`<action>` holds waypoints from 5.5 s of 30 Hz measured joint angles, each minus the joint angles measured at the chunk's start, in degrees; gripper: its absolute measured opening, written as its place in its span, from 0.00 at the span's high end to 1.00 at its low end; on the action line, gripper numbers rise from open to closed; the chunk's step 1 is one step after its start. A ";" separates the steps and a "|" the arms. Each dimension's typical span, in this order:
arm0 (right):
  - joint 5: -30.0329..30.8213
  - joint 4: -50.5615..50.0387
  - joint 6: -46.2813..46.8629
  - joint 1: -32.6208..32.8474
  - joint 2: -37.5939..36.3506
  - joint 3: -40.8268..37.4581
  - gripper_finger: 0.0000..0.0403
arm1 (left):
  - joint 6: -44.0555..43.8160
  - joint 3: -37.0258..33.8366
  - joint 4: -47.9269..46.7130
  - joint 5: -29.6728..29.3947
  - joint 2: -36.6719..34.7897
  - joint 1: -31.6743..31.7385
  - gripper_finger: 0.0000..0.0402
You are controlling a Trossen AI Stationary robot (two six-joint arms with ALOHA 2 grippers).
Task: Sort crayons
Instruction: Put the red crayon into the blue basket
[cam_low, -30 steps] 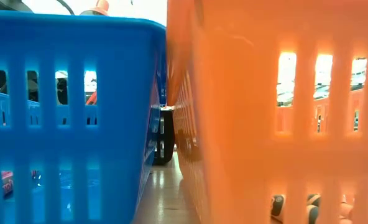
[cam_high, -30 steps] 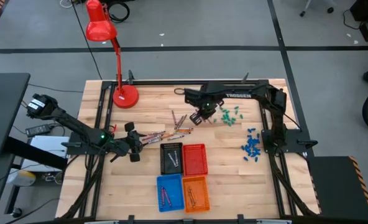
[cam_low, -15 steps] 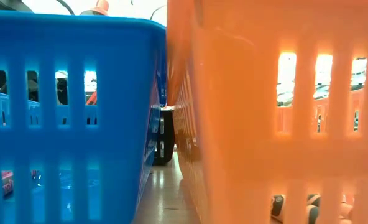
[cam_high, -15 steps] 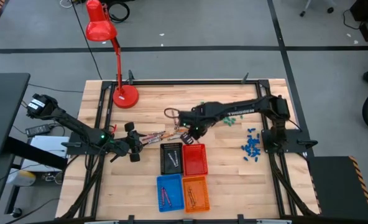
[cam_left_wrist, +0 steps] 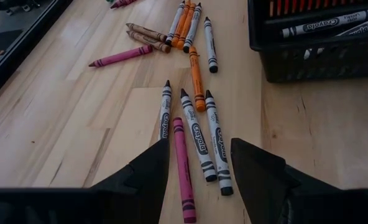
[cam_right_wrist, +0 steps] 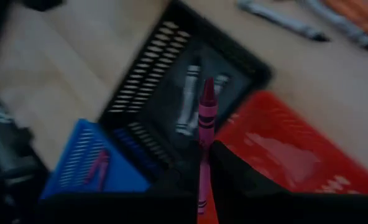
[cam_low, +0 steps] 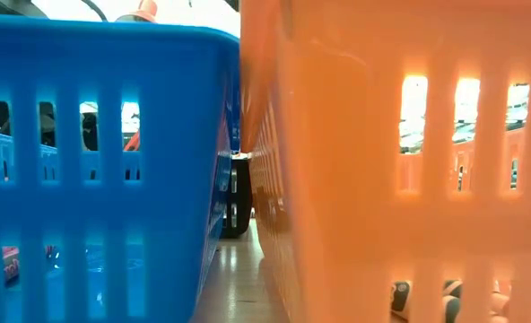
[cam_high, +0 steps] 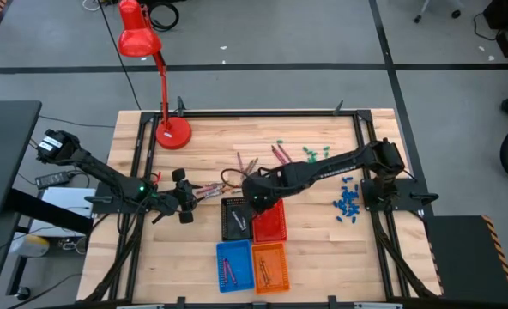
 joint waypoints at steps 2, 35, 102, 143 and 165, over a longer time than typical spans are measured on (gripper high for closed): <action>0.55 2.21 0.72 1.07 0.00 0.00 0.93 | -0.18 0.00 -0.01 0.00 0.00 0.00 0.54; 22.07 19.61 6.71 17.94 0.00 0.02 0.93 | -1.45 0.02 0.06 0.00 -0.02 -0.02 0.54; 15.16 25.65 10.36 20.04 13.64 0.15 0.92 | -4.47 0.04 -3.65 0.48 -0.02 -0.01 0.54; 24.37 4.28 -9.03 14.84 3.10 0.17 0.77 | -5.54 0.07 -8.06 8.34 0.02 8.43 0.54; 26.93 5.30 -10.24 15.48 3.10 0.17 0.77 | -5.89 0.42 -5.46 22.63 4.89 19.21 0.71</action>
